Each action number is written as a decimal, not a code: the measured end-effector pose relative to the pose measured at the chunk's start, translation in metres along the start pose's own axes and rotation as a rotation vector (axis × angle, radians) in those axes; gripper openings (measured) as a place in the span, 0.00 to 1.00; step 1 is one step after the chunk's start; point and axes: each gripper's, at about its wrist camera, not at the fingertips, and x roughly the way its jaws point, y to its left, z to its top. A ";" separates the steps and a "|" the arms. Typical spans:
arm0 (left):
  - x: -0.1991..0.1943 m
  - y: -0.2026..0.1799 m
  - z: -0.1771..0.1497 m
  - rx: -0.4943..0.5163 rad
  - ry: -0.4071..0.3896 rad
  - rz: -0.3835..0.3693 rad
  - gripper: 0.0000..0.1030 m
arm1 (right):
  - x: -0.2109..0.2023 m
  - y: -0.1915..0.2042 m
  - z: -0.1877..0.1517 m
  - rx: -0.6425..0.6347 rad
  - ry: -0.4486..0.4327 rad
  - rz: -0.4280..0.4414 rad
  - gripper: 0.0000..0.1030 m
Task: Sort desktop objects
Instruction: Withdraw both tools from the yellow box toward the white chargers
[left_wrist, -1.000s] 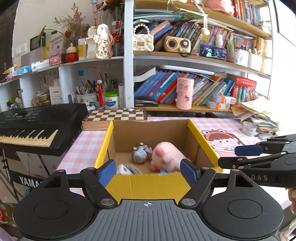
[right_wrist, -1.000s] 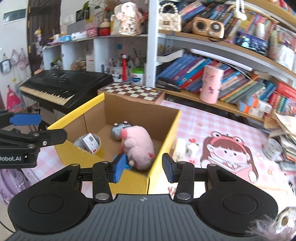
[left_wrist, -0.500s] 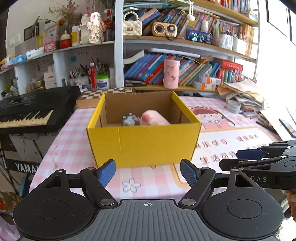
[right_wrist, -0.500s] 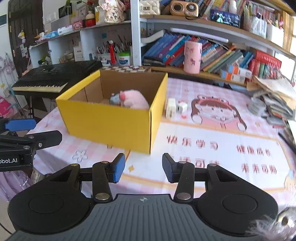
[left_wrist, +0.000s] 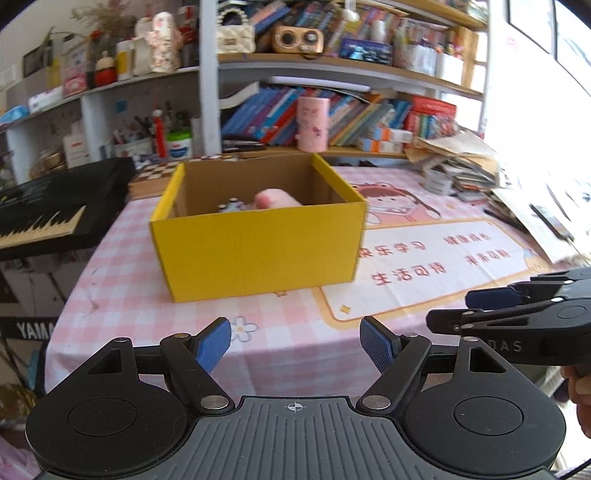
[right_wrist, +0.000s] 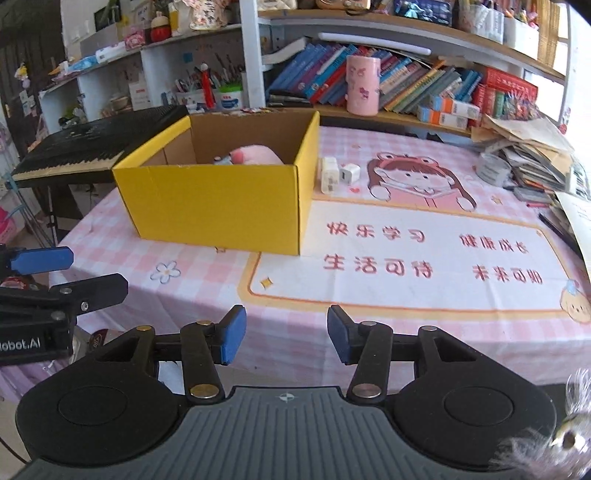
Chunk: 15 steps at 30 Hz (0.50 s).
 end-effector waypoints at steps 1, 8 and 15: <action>0.000 -0.003 -0.001 0.010 0.002 -0.011 0.77 | -0.001 -0.001 -0.001 0.005 0.004 -0.007 0.46; 0.006 -0.012 -0.001 0.042 0.015 -0.061 0.77 | -0.006 -0.004 -0.007 0.014 0.016 -0.057 0.49; 0.015 -0.020 0.001 0.050 0.030 -0.105 0.77 | -0.008 -0.003 -0.008 -0.023 0.027 -0.086 0.51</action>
